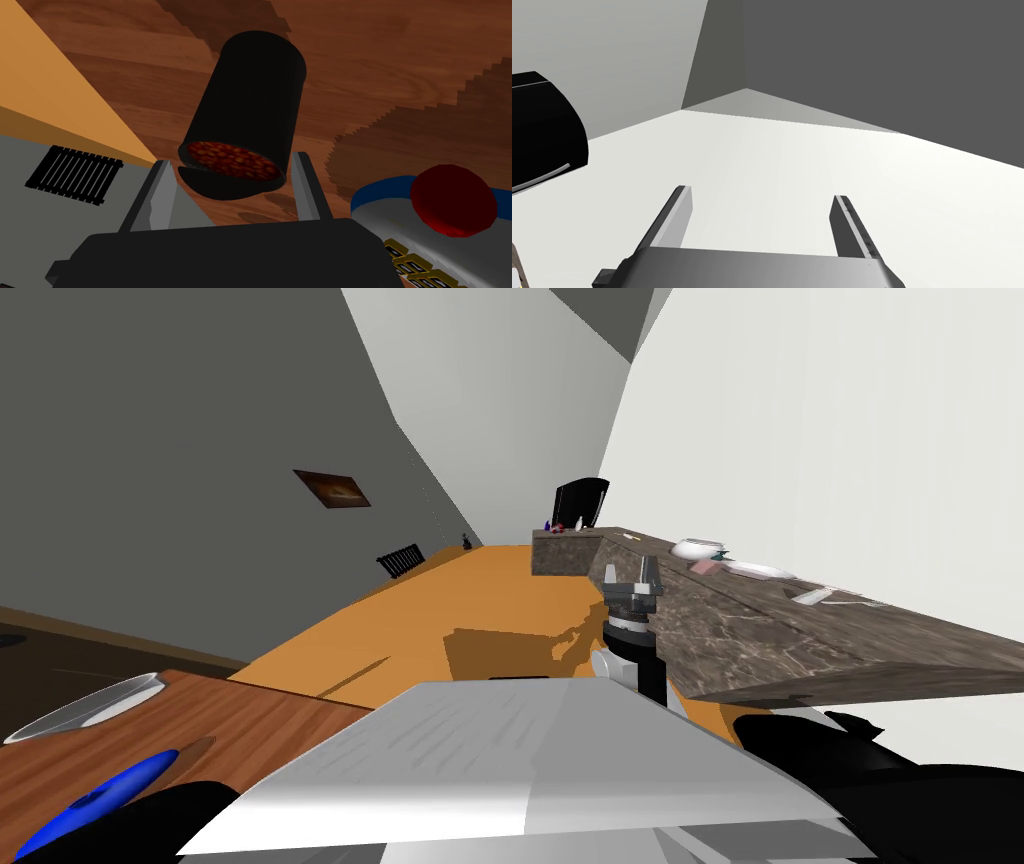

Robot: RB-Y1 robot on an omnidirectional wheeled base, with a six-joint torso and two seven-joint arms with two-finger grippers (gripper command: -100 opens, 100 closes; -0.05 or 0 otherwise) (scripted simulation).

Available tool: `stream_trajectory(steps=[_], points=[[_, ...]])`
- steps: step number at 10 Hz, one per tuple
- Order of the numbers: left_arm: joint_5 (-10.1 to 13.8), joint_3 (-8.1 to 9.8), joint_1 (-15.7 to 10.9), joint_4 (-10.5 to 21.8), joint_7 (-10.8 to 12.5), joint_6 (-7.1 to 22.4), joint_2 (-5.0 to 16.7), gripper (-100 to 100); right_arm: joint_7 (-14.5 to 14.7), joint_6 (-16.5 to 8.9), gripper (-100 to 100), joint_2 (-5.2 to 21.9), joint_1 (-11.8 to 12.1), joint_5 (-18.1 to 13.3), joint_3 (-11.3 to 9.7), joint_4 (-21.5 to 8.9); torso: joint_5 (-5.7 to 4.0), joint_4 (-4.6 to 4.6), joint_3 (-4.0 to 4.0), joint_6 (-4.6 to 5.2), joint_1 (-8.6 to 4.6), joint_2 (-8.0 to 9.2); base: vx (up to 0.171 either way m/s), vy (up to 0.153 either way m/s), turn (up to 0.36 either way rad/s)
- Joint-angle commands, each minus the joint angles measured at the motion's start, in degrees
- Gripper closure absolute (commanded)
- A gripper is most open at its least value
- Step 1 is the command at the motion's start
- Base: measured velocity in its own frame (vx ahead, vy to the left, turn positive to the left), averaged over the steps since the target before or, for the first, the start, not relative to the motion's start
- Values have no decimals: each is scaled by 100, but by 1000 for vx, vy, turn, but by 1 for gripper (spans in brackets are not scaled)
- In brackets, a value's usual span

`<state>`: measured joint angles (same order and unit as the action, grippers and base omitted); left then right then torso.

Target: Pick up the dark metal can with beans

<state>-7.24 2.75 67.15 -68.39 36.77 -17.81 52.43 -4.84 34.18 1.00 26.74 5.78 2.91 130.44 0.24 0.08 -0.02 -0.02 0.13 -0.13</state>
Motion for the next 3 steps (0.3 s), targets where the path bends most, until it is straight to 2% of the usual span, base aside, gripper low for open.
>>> stream_trajectory(steps=[1, 2, 3], points=[[-93, 251, 286, -267, -34, 96, -181, 100, 0, 0, 0, 0, 0, 0, 0, 0, 0, 0, 0, 0, 0, 0, -8, 30, -103], [-45, 154, 209, -211, -8, 73, -94, 100, 0, 0, 0, 0, 0, 0, 0, 0, -3, 0, 0, 3, -2, 1, -6, 18, -25], [-51, 175, 231, -238, -11, 94, -103, 0, 0, 0, 0, 0, 0, 0, 0, 0, 0, 1, 0, 2, -4, -1, 0, 0, 0]])
